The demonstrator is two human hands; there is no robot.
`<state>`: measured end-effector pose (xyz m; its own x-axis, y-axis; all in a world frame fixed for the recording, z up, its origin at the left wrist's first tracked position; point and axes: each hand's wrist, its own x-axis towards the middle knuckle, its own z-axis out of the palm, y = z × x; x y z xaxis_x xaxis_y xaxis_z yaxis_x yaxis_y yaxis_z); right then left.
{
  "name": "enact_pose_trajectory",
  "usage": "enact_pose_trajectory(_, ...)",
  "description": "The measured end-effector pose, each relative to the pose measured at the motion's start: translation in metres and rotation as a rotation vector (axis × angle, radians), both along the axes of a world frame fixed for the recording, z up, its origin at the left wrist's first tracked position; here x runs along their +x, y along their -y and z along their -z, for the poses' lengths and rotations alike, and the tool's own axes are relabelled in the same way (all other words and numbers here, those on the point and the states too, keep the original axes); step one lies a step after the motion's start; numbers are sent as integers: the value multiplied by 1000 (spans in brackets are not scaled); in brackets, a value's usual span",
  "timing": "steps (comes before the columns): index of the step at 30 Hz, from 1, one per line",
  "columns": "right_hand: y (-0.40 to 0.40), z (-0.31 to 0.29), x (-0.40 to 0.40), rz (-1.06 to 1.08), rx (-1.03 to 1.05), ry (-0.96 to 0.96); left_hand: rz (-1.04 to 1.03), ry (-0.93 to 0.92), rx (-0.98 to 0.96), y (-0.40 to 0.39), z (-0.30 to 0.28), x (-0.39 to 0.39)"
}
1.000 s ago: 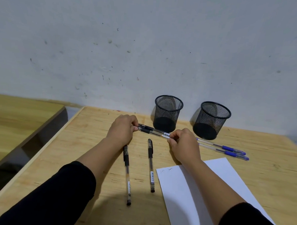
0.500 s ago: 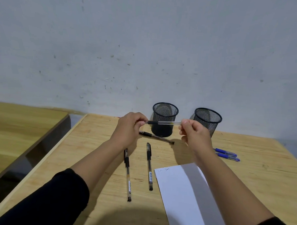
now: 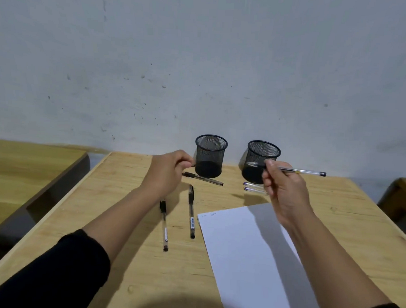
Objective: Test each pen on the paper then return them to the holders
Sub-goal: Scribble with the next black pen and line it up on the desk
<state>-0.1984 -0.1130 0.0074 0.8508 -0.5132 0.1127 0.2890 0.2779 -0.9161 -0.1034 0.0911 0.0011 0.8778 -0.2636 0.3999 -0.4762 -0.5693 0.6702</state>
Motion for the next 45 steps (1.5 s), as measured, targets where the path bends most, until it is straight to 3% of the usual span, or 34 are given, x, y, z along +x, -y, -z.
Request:
enact_pose_trajectory(4,-13,20,-8,-40,-63,-80,161,-139,198,30,22,-9)
enact_pose_trajectory(9,-17,38,-19,-35,-102,-147,161,-178,378,50,46,-8)
enact_pose_trajectory(17,-22,47,-22,-13,-183,-314,128,-189,213,35,37,-47)
enact_pose_trajectory(22,-24,56,-22,-36,-387,-362,243,-76,310,16,56,-107)
enact_pose_trajectory(29,-25,62,-13,-71,-539,-351,289,-12,429,14,73,-117)
enact_pose_trajectory(45,-32,76,-7,-124,-850,-323,273,0,415,14,73,-118)
